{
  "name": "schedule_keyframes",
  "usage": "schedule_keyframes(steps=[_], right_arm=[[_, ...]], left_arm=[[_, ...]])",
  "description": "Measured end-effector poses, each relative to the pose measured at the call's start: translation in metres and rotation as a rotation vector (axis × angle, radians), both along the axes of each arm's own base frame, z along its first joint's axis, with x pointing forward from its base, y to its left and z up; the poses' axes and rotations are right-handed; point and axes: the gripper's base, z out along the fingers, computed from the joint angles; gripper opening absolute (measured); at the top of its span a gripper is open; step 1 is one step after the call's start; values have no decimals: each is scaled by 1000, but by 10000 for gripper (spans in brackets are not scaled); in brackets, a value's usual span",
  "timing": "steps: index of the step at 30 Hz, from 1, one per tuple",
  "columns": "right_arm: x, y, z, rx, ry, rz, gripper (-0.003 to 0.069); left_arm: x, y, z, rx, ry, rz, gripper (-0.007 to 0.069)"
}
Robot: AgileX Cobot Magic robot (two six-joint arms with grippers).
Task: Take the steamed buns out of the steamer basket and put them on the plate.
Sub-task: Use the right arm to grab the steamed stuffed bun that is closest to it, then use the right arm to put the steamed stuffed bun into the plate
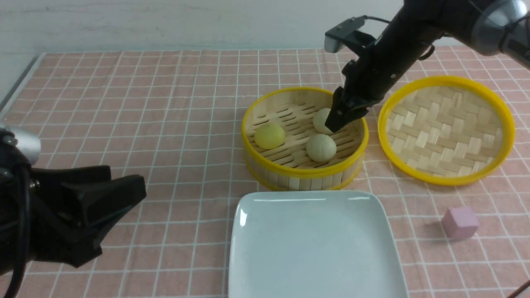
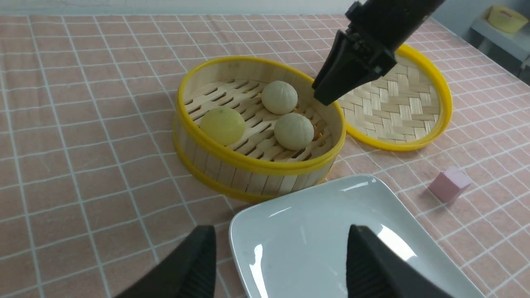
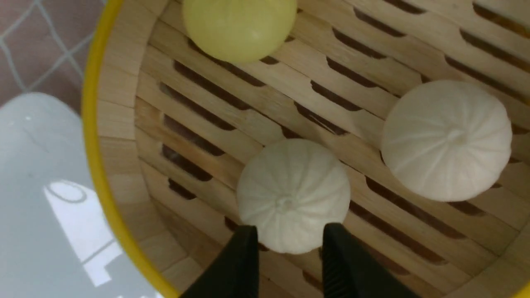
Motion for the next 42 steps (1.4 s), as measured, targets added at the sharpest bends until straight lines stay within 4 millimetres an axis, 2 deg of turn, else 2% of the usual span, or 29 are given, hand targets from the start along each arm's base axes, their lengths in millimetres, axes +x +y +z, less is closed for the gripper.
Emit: schedule_keyframes(steps=[7, 16, 22, 24, 27, 29, 33, 35, 37, 38, 39, 40, 41, 42], right_arm=[[7, 3, -22, -11, 27, -5, 281], [9, 7, -24, 24, 28, -13, 355], [9, 14, -39, 14, 56, 0, 369], [9, 18, -44, 10, 61, 6, 367], [7, 26, -48, -10, 52, 25, 322], [6, 30, -46, -33, 32, 41, 219], [3, 32, -27, -53, -5, 66, 31], [1, 32, -10, -44, -30, 68, 23], [0, 31, 14, -23, -79, 51, 23], [0, 31, 18, -18, -90, 48, 23], [-5, 30, 45, 13, -136, 15, 24], [-7, 30, 52, 19, -148, 10, 24], [-12, 27, 70, 40, -174, -13, 24], [-16, 26, 80, 52, -187, -24, 24]], left_arm=[[0, 0, 0, 0, 1, -5, 438], [0, 0, 0, 3, 1, -6, 438], [0, 0, 0, 6, 3, -8, 438], [0, 0, -1, 6, 3, -8, 438], [0, 0, -1, 8, 3, -8, 438], [0, 0, -1, 8, 3, -8, 438], [0, 0, -1, 9, 3, -8, 438], [0, 0, -1, 9, 3, -8, 438], [0, 0, -1, 10, 3, -8, 438], [0, 0, -1, 10, 3, -8, 438], [0, 0, -1, 10, 3, -8, 438], [0, 0, -1, 10, 3, -8, 438], [0, 0, -1, 10, 3, -8, 438], [0, 0, -1, 10, 3, -8, 438]])
